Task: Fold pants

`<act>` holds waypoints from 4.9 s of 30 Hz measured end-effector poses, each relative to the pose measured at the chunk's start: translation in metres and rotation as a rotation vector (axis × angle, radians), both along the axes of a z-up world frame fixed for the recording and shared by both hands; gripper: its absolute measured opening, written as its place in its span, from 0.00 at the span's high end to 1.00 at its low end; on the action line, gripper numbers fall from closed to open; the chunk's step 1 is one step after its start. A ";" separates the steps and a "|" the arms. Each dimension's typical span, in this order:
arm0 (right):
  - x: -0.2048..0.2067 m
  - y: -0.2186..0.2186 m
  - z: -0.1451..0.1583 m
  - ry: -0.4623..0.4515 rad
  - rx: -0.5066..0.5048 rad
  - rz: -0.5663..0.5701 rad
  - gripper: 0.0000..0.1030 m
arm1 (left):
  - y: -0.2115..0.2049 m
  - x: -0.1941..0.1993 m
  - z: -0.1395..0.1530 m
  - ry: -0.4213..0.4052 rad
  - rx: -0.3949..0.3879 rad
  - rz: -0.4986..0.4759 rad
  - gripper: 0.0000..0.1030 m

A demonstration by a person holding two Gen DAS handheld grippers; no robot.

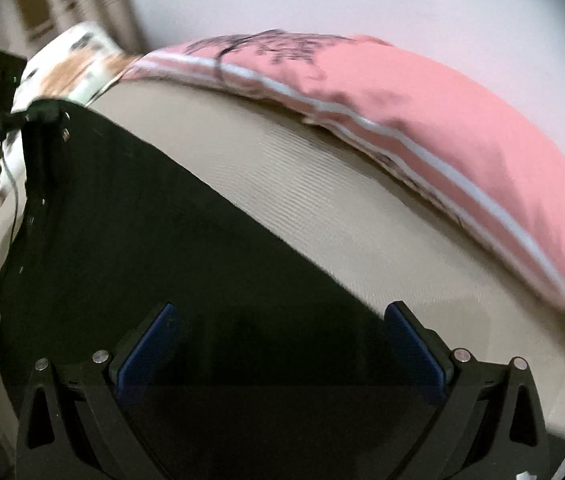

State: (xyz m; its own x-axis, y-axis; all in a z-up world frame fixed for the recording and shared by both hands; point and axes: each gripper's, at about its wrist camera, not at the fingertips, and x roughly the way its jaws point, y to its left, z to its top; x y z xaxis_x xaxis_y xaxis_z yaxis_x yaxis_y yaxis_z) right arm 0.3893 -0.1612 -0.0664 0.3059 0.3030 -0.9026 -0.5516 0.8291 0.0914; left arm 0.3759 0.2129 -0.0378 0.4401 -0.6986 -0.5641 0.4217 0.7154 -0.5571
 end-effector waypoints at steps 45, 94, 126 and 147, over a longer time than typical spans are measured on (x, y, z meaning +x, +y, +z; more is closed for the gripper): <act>-0.081 -0.016 0.053 -0.128 -0.257 -0.056 0.92 | -0.005 -0.020 0.011 -0.024 0.164 0.060 0.91; -0.305 -0.027 0.021 0.009 -0.093 -0.284 0.51 | 0.016 -0.254 -0.016 0.139 0.584 0.042 0.10; -0.297 -0.132 -0.023 0.204 0.431 -0.900 0.93 | 0.051 -0.254 -0.056 0.528 -0.030 0.508 0.77; -0.362 -0.095 0.016 0.214 0.261 -0.795 0.96 | 0.043 -0.235 -0.051 0.412 0.277 0.259 0.81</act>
